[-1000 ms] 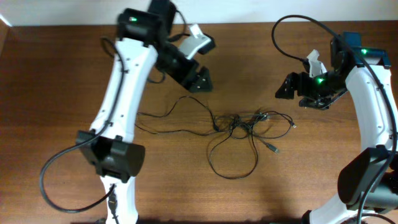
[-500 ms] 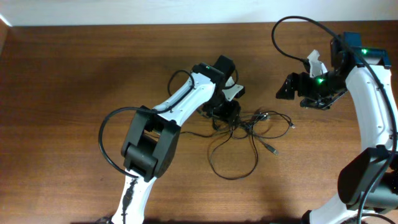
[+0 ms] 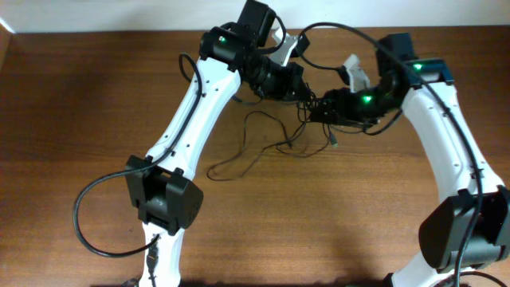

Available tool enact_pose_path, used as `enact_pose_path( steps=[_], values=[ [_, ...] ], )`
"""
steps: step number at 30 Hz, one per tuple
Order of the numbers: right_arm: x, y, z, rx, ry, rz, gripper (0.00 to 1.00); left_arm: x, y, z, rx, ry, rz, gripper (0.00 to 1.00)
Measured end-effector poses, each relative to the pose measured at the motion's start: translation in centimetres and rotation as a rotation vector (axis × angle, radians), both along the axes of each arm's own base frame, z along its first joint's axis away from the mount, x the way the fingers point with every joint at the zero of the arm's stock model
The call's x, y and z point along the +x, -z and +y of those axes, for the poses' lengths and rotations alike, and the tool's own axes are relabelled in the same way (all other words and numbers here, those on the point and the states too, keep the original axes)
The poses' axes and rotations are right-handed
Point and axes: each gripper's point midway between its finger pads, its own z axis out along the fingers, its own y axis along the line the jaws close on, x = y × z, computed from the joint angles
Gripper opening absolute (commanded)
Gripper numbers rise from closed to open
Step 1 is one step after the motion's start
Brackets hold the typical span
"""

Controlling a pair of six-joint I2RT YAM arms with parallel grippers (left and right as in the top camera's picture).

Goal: Untangle cables

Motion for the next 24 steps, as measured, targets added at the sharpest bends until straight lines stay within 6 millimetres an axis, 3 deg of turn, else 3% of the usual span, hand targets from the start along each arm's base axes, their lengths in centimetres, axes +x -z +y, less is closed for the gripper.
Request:
enact_pose_path(
  steps=[4, 8, 9, 12, 14, 15, 20, 24],
  values=[
    [1.0, -1.3, 1.7, 0.076, -0.034, -0.072, 0.61, 0.0, 0.9, 1.6, 0.079, -0.091, 0.069, 0.0],
    [2.2, -2.9, 2.2, 0.107, -0.039, -0.14, 0.46, 0.4, 1.9, 2.7, 0.155, -0.181, 0.105, 0.0],
    [2.1, -3.0, 2.6, 0.111, -0.046, -0.141, 0.39, 0.4, 2.0, 2.8, 0.163, -0.199, 0.118, 0.0],
    [1.5, -2.8, 4.2, 0.092, -0.077, -0.14, 0.35, 0.4, 2.0, 2.9, 0.163, -0.238, 0.154, 0.0],
    [1.1, -2.5, 5.1, 0.067, -0.096, -0.142, 0.32, 0.0, 1.7, 2.4, 0.129, -0.242, 0.197, 0.0],
    [1.2, -2.5, 5.1, 0.065, -0.096, -0.146, 0.24, 0.0, 1.5, 2.4, 0.113, -0.24, 0.21, 0.0],
    [1.1, -3.5, 5.4, 0.085, -0.104, -0.173, 0.04, -0.2, 0.4, 2.2, 0.024, -0.216, 0.26, 0.0],
    [1.1, -4.1, 5.6, 0.094, -0.112, -0.192, 0.04, -0.3, -0.1, 2.4, -0.014, -0.208, 0.291, 0.0]
  ],
)
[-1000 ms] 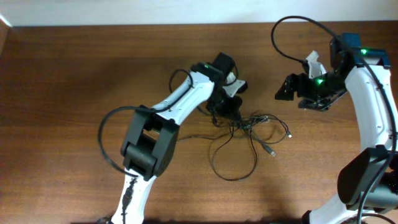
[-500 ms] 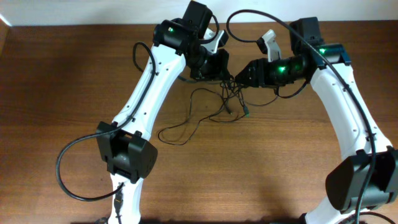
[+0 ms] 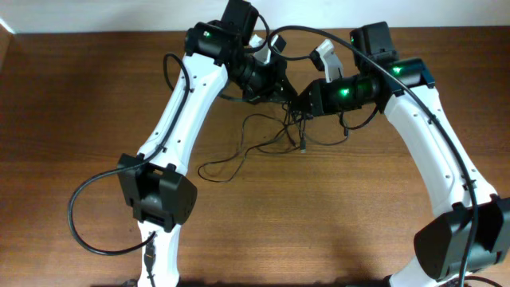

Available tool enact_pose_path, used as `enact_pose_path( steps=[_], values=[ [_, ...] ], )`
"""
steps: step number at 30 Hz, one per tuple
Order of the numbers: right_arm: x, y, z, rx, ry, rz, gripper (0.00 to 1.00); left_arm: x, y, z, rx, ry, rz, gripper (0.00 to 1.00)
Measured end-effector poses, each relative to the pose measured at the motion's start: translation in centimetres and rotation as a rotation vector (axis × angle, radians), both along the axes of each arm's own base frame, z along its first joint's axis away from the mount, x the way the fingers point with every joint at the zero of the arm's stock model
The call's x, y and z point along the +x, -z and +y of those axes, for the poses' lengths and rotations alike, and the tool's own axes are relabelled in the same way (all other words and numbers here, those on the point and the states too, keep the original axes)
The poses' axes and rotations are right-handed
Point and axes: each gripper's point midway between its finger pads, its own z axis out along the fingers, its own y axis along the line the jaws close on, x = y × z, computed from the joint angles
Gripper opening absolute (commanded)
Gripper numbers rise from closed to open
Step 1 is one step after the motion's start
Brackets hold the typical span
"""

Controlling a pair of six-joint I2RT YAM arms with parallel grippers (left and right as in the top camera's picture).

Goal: Untangle cables

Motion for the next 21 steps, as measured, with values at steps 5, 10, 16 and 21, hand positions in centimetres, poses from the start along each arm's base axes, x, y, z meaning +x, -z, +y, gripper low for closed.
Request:
enact_pose_path(
  steps=[5, 10, 16, 21],
  values=[
    [0.5, 0.2, -1.5, -0.058, 0.073, 0.011, 0.04, 0.2, -0.6, 0.9, -0.052, -0.003, 0.026, 0.0],
    [-0.3, -4.8, -4.5, -0.054, 0.178, -0.094, 0.04, 1.5, 0.8, 2.6, 0.061, -0.057, -0.018, 0.03],
    [-3.6, -12.8, -10.1, -0.007, 0.344, -0.273, 0.41, 2.4, 3.5, 6.3, 0.308, -0.139, -0.047, 0.0],
    [-1.3, -4.2, -5.6, -0.079, 0.234, -0.012, 0.77, 0.6, 0.9, 2.9, 0.059, -0.01, -0.014, 0.0]
  ],
)
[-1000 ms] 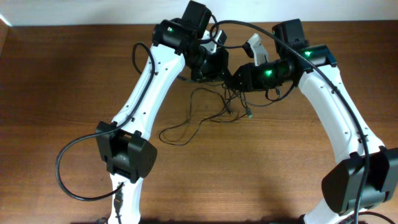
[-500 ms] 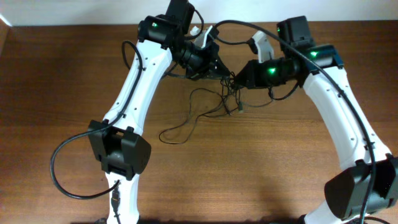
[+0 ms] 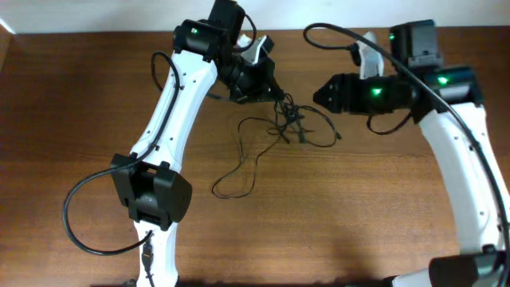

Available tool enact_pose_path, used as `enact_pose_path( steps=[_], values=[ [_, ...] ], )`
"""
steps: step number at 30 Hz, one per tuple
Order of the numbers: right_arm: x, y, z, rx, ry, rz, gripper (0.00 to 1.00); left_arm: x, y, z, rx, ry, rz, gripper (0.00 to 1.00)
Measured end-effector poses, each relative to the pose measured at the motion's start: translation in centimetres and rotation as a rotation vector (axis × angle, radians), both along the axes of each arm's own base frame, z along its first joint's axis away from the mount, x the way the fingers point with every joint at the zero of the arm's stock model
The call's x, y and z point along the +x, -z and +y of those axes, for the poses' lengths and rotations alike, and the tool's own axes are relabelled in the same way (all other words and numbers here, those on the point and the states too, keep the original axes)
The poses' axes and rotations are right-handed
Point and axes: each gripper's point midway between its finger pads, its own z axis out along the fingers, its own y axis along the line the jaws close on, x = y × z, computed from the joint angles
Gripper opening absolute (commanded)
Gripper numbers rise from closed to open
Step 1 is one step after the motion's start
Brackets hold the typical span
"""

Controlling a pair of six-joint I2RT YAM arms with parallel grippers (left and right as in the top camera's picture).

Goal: Untangle cables

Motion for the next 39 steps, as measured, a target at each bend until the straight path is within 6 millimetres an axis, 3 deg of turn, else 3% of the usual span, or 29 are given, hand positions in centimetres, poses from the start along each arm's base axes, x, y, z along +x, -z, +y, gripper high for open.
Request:
enact_pose_path(
  steps=[1, 4, 6, 9, 13, 15, 19, 21, 22, 25, 29, 30, 31, 33, 34, 38, 39],
  values=[
    [0.1, 2.1, -0.4, -0.049, 0.006, 0.057, 0.83, -0.2, -0.3, -0.3, -0.023, 0.028, -0.013, 0.0],
    [-0.3, 7.7, -2.3, -0.203, -0.002, 0.221, 0.88, 0.4, -0.3, 0.8, -0.023, 0.014, -0.02, 0.0],
    [-0.1, 9.9, -3.1, -0.274, -0.008, 0.257, 0.9, 1.3, -0.2, 2.3, -0.019, -0.022, -0.023, 0.0],
    [0.6, 10.6, -2.9, -0.342, -0.008, 0.226, 0.95, 1.6, -0.5, 3.4, -0.045, -0.046, -0.002, 0.0],
    [4.5, 10.7, -3.8, -0.419, 0.129, 0.111, 0.95, 0.3, -0.7, 3.2, -0.07, -0.034, 0.062, 0.0],
    [5.4, 10.7, -5.5, -0.49, 0.224, 0.092, 0.95, -0.5, -1.2, 2.9, -0.108, -0.003, 0.08, 0.0],
    [6.5, 10.4, -11.6, -0.664, 0.452, 0.077, 0.91, -2.2, -1.9, 2.6, -0.157, 0.075, 0.088, 0.0],
    [6.6, 10.7, -14.0, -0.604, 0.501, 0.119, 0.9, -2.8, -2.6, 2.7, -0.173, 0.11, 0.061, 0.0],
    [6.5, 10.8, -14.2, -0.56, 0.493, 0.139, 0.9, -3.1, -3.1, 2.8, -0.183, 0.125, 0.04, 0.0],
    [5.8, 12.3, -12.7, -0.313, 0.397, 0.256, 0.9, -3.6, -5.6, 4.0, -0.199, 0.153, -0.075, 0.0],
    [5.7, 10.4, -10.1, -0.029, 0.298, 0.275, 0.86, -2.2, -7.8, 9.2, -0.145, 0.07, -0.223, 0.0],
    [5.9, 10.8, -12.2, -0.057, 0.323, 0.258, 0.84, -1.6, -8.0, 11.4, -0.109, 0.018, -0.246, 0.0],
    [6.1, 11.7, -16.3, -0.069, 0.393, 0.266, 0.82, -0.9, -8.7, 15.2, -0.061, -0.073, -0.283, 0.0],
    [5.6, 12.2, -19.1, -0.023, 0.372, 0.253, 0.8, -1.0, -10.0, 19.6, 0.009, -0.178, -0.336, 0.0],
    [5.8, 11.6, -17.7, 0.03, 0.298, 0.215, 0.8, -1.5, -10.6, 19.2, 0.02, -0.168, -0.354, 0.0],
    [5.6, 9.2, -7.5, 0.162, -0.011, 0.128, 0.81, -2.4, -10.6, 14.0, 0.033, -0.027, -0.391, 0.0],
    [5.4, 9.0, -6.2, 0.173, -0.041, 0.128, 0.81, -2.4, -10.6, 13.2, 0.039, -0.005, -0.402, 0.0]
  ],
)
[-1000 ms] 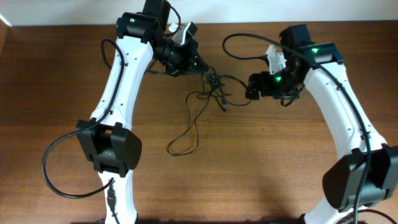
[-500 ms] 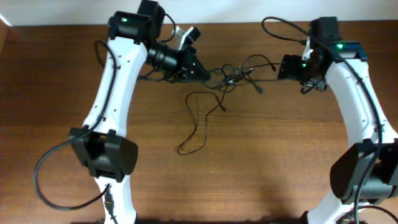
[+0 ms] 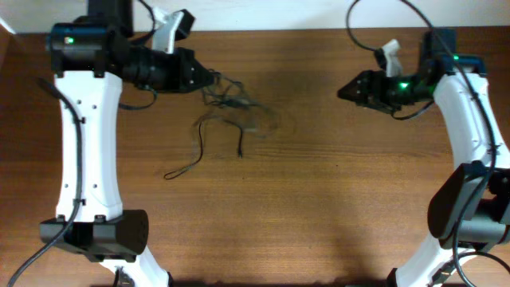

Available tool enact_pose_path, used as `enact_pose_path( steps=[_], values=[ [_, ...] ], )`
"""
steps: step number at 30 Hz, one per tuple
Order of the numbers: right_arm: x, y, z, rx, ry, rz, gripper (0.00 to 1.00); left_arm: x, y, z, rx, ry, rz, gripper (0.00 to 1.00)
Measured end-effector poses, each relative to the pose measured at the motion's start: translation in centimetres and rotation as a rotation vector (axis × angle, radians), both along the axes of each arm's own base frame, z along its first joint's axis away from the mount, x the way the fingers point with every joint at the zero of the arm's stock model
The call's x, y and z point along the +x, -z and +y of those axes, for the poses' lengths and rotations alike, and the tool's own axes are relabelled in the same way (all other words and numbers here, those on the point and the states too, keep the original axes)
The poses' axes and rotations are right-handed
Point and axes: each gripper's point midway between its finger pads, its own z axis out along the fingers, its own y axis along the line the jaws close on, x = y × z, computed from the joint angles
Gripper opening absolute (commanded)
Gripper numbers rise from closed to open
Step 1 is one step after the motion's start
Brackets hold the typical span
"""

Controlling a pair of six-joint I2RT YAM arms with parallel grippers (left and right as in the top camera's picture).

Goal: Untangle cables

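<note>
A tangle of thin dark cables (image 3: 233, 112) hangs from my left gripper (image 3: 210, 80) at the upper left of the table, and the gripper is shut on its top strands. One loose tail (image 3: 179, 169) trails down and left onto the wood, and a short end (image 3: 241, 150) dangles straight down. The strands on the right of the tangle look blurred. My right gripper (image 3: 344, 91) is far off at the upper right, pointing left toward the cables, with nothing visible in it. Its fingers look like a single dark point, so their state is unclear.
The brown wooden table (image 3: 319, 207) runs under both arms, with a pale wall edge along the top. Each arm's own thick black lead (image 3: 358, 24) loops above it. The left arm's base (image 3: 96, 235) stands at the bottom left and the right arm's base (image 3: 470, 215) at the bottom right.
My left gripper has moved far left with the cable tangle in it. The right gripper has drawn back right and slightly up, widening the gap between the two. The tail now lies further left.
Both grippers met at the tangle near the table's upper middle and stayed together there as they shifted left. Then the right gripper stood apart to the right, the tangle staying with the left. Now the left holds it at the upper left, the right far away.
</note>
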Motion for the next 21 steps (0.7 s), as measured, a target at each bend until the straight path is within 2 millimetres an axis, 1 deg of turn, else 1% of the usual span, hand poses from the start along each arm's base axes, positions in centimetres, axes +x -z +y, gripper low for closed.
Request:
enact_pose_path(
  steps=[2, 4, 5, 6, 7, 8, 9, 10, 11, 12, 15, 17, 19, 21],
  values=[
    [-0.5, -0.7, 2.5, 0.028, -0.053, -0.004, 0.81, 0.3, 0.0, -0.6, 0.021, 0.012, -0.026, 0.0],
    [-1.2, -2.7, 5.3, 0.038, -0.108, -0.043, 0.81, 0.6, 0.1, -0.3, 0.036, 0.001, -0.033, 0.0],
    [-1.6, -4.1, 6.6, 0.043, -0.133, -0.071, 0.8, 0.8, 0.3, -0.1, 0.056, -0.013, -0.037, 0.0],
    [-2.3, -6.1, 8.5, 0.048, -0.167, -0.112, 0.81, 0.9, 0.5, -0.1, 0.068, -0.026, -0.03, 0.0],
    [-3.0, -8.6, 10.5, 0.053, -0.199, -0.164, 0.8, 0.9, 0.6, -0.5, 0.076, -0.031, -0.022, 0.0],
    [-3.8, -10.4, 12.3, 0.049, -0.227, -0.208, 0.8, 0.8, 0.6, -1.0, 0.079, -0.025, -0.021, 0.0],
    [-4.5, -11.4, 13.7, 0.042, -0.249, -0.238, 0.81, 0.6, 0.6, -1.9, 0.079, -0.011, -0.024, 0.0],
    [-5.0, -11.8, 15.1, 0.032, -0.26, -0.248, 0.8, 0.5, 0.5, -2.5, 0.078, 0.002, -0.028, 0.0],
    [-5.1, -11.8, 15.7, 0.025, -0.258, -0.247, 0.77, 0.3, 0.5, -2.9, 0.076, 0.009, -0.026, 0.0],
    [-4.7, -11.8, 16.5, 0.014, -0.22, -0.236, 0.69, 0.3, 0.5, -3.0, 0.073, 0.003, -0.018, 0.0],
    [-4.0, -11.6, 17.3, 0.006, -0.098, -0.164, 0.67, 0.5, 0.5, -3.0, 0.055, -0.047, 0.017, 0.0],
    [-4.0, -11.4, 18.6, -0.003, -0.017, -0.111, 0.58, 0.8, 0.6, -3.3, 0.054, -0.075, 0.034, 0.0],
    [-4.2, -11.2, 19.6, -0.021, 0.039, -0.083, 0.55, 1.2, 1.0, -4.0, 0.054, -0.09, 0.046, 0.0],
    [-4.0, -11.0, 20.1, -0.029, 0.09, -0.069, 0.48, 1.4, 1.2, -5.0, 0.048, -0.09, 0.054, 0.0]
  ],
)
